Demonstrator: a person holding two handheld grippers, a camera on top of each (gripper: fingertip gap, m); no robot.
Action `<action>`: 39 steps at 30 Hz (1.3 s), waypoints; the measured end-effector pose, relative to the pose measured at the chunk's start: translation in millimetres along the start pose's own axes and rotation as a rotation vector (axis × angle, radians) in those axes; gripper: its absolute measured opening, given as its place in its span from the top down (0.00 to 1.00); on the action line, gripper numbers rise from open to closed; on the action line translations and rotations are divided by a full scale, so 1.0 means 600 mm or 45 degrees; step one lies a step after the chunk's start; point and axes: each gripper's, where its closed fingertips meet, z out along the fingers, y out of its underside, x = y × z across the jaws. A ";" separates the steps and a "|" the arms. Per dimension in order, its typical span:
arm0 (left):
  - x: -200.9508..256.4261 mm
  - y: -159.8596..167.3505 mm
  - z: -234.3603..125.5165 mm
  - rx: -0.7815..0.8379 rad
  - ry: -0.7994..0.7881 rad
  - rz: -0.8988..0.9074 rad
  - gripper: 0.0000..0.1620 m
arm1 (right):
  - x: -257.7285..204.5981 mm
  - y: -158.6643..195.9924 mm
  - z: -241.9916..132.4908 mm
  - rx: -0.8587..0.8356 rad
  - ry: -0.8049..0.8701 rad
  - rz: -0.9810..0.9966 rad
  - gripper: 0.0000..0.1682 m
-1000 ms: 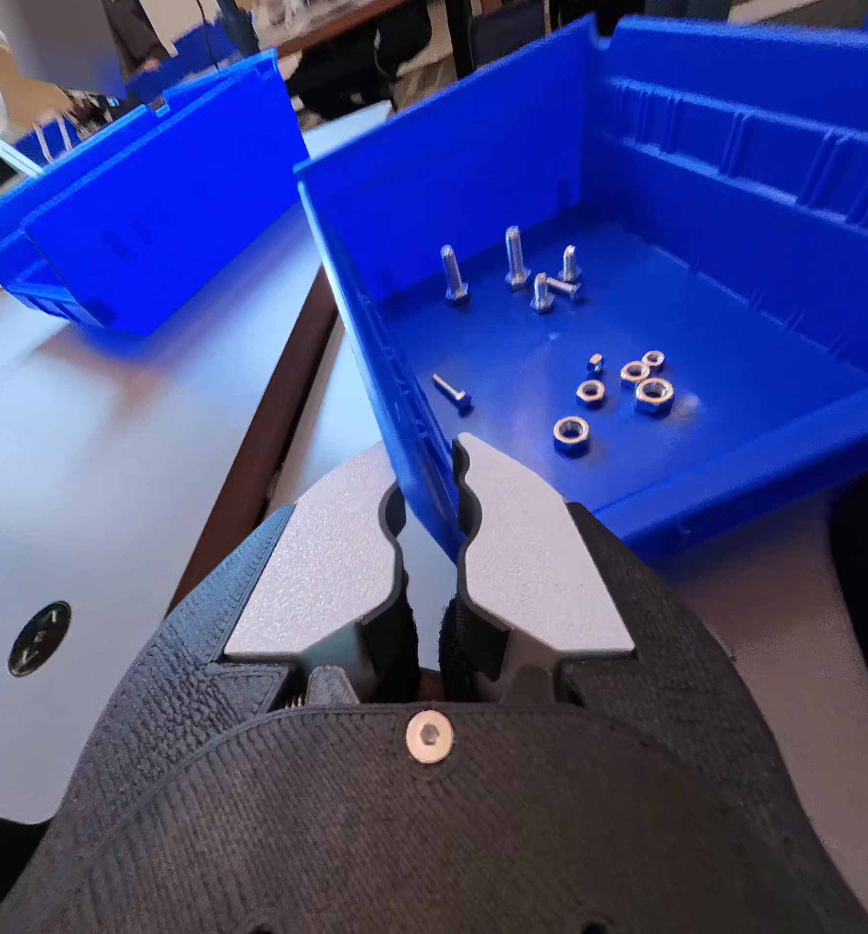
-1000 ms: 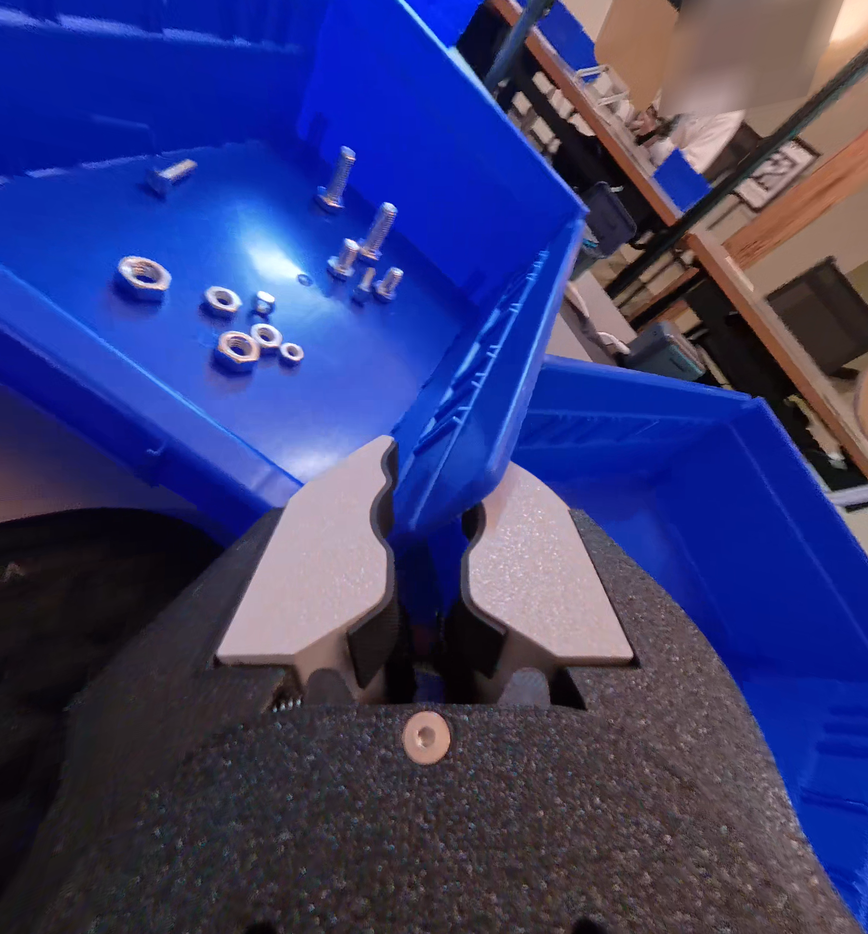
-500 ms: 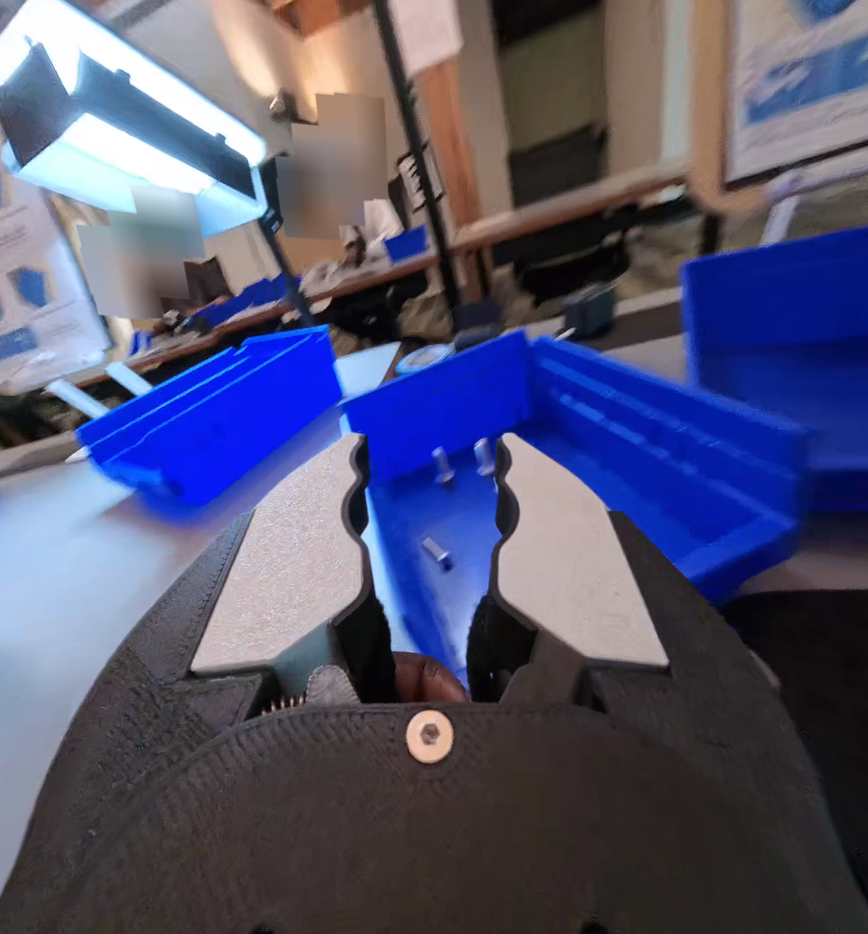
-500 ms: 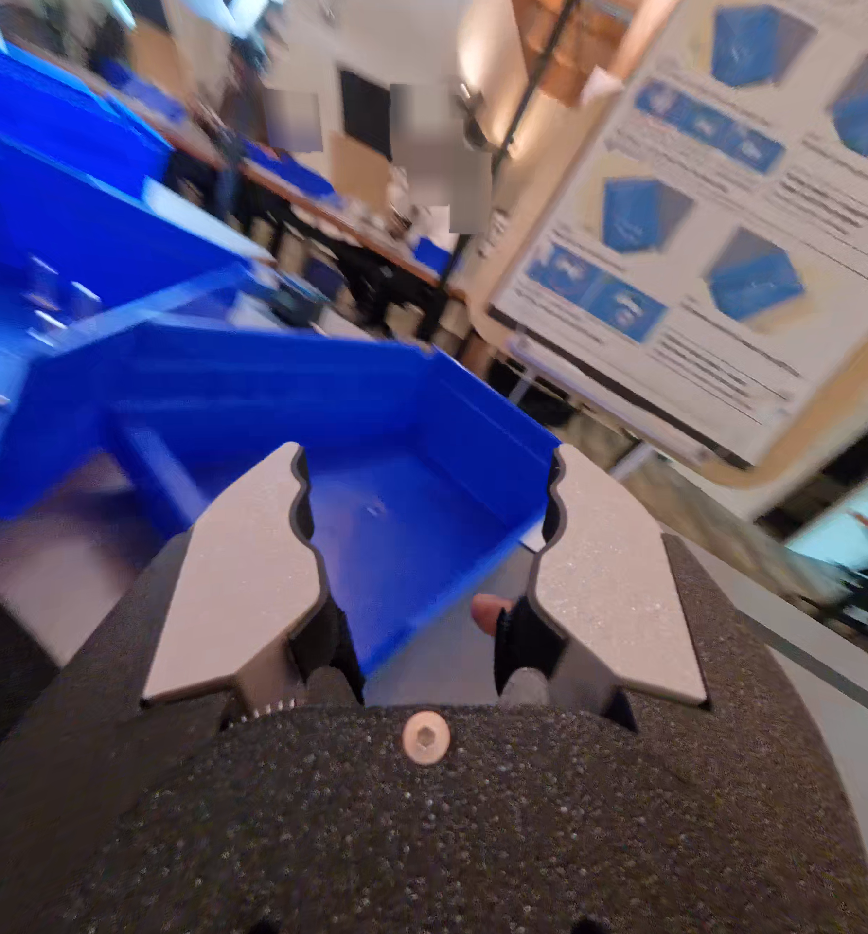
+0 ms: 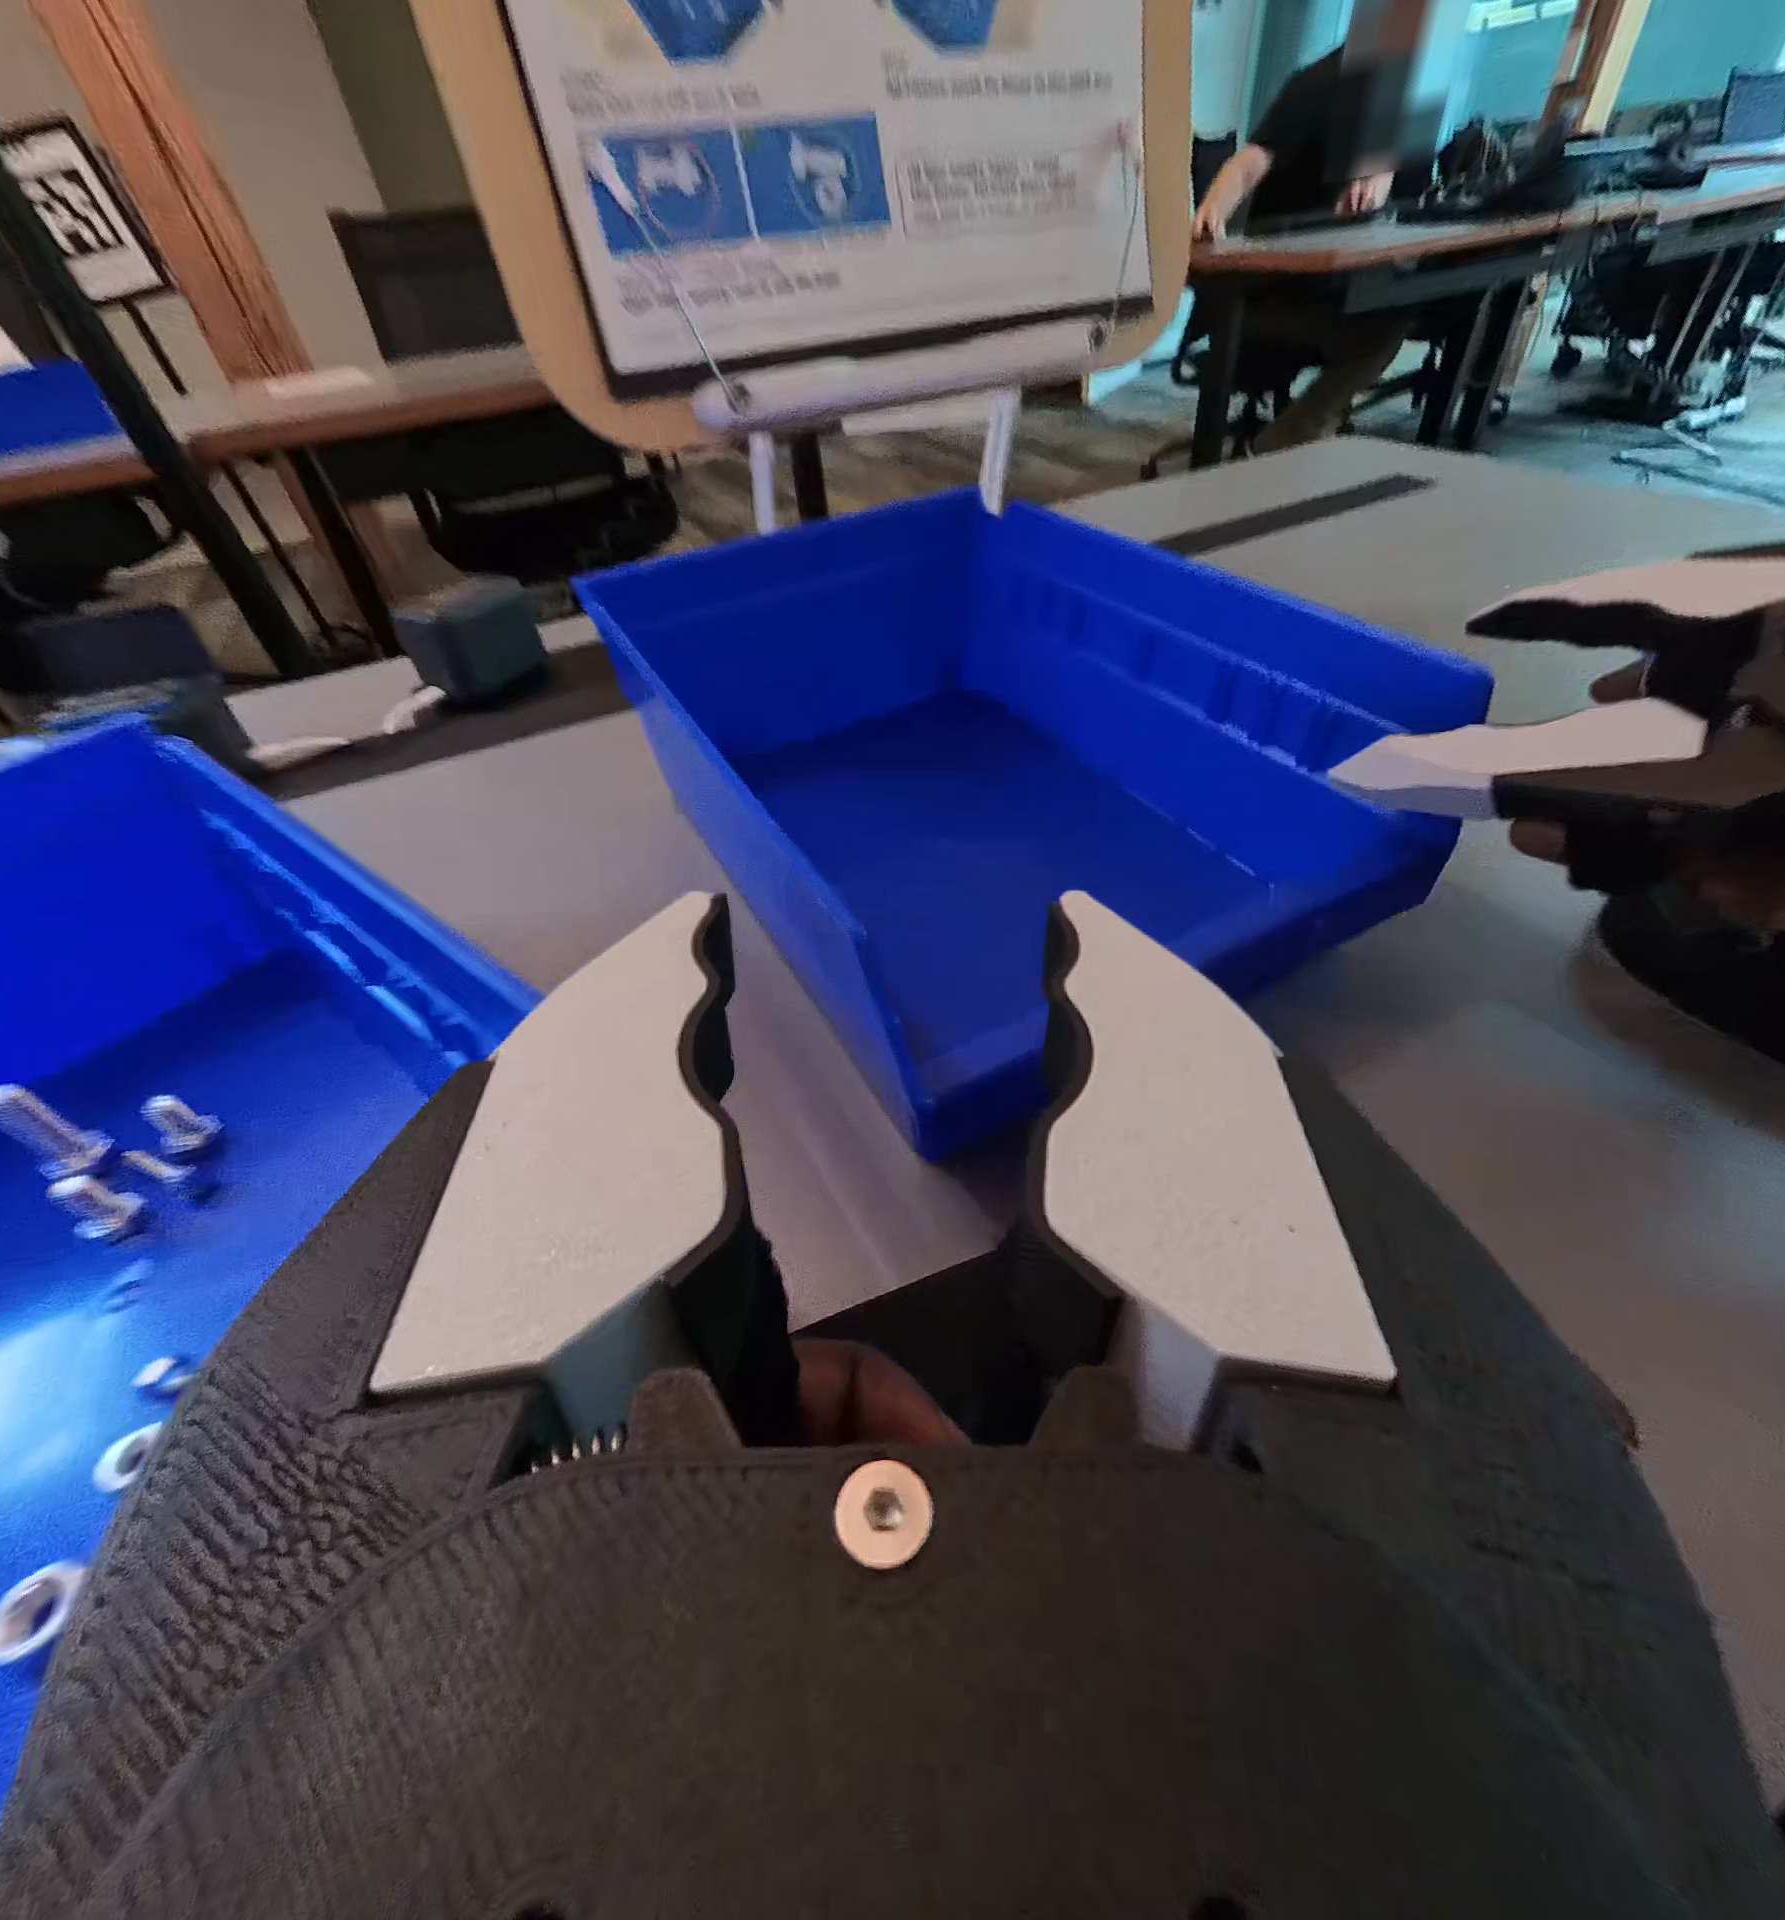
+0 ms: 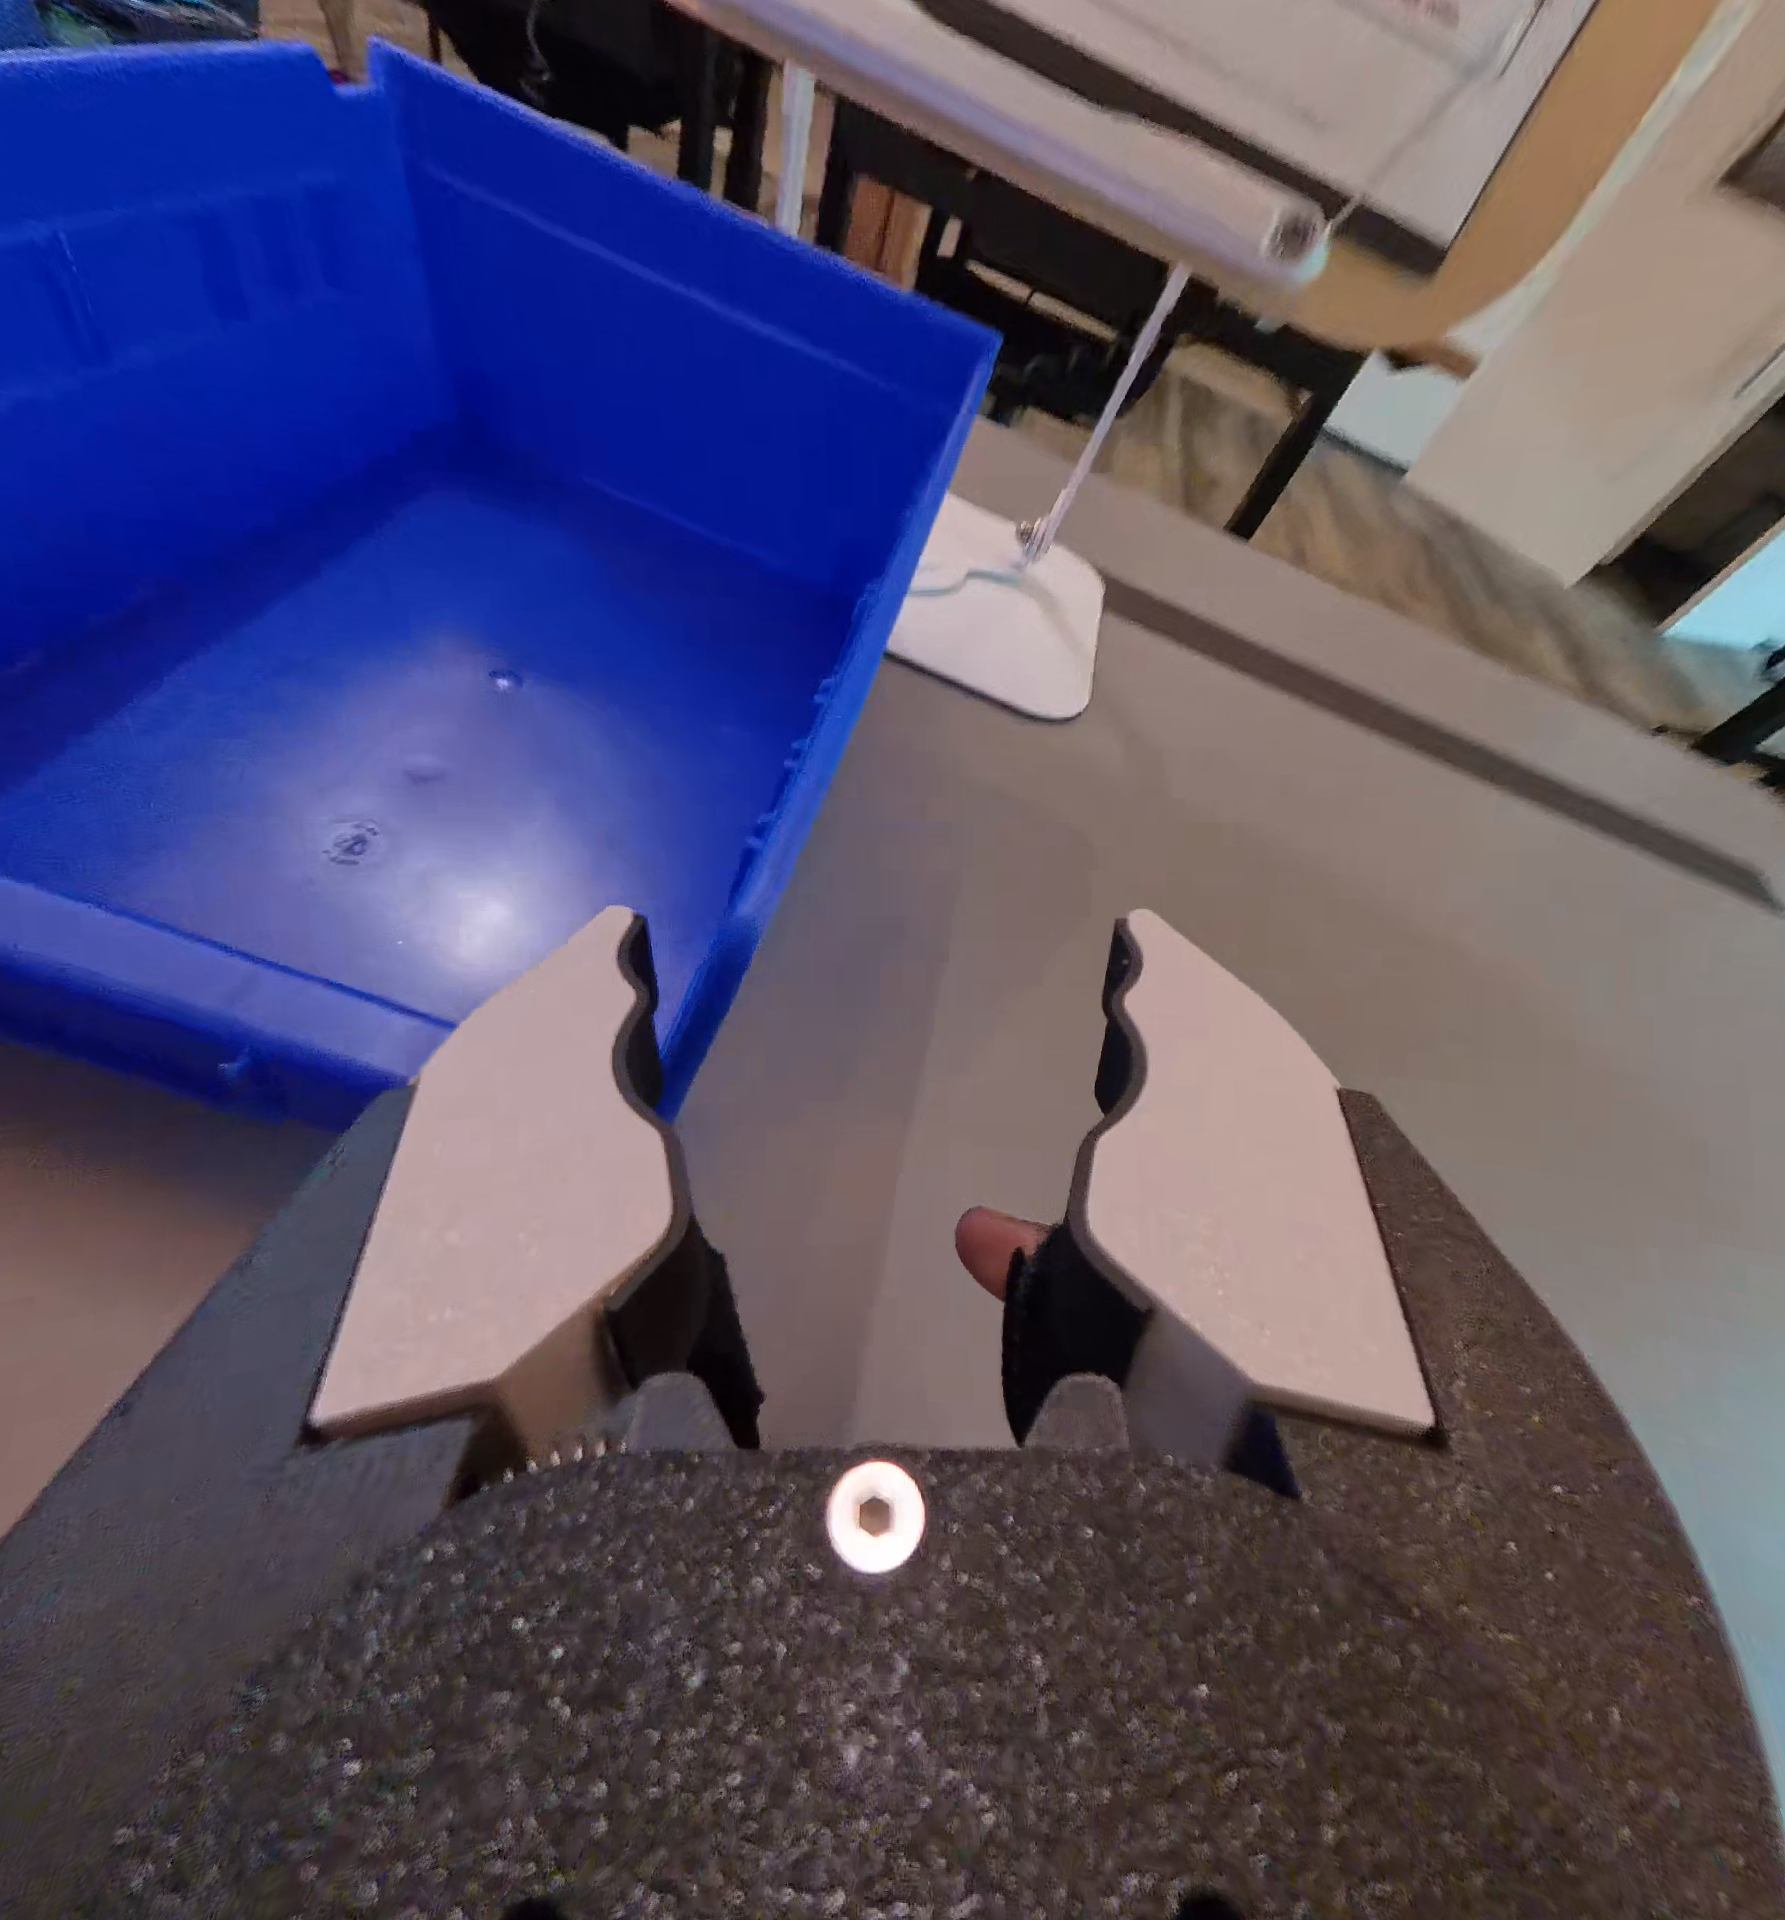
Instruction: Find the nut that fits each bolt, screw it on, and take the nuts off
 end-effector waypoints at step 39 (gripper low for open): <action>0.350 -0.018 0.324 -0.265 0.292 0.320 0.86 | 0.356 0.132 -0.101 -0.280 0.247 -0.211 0.92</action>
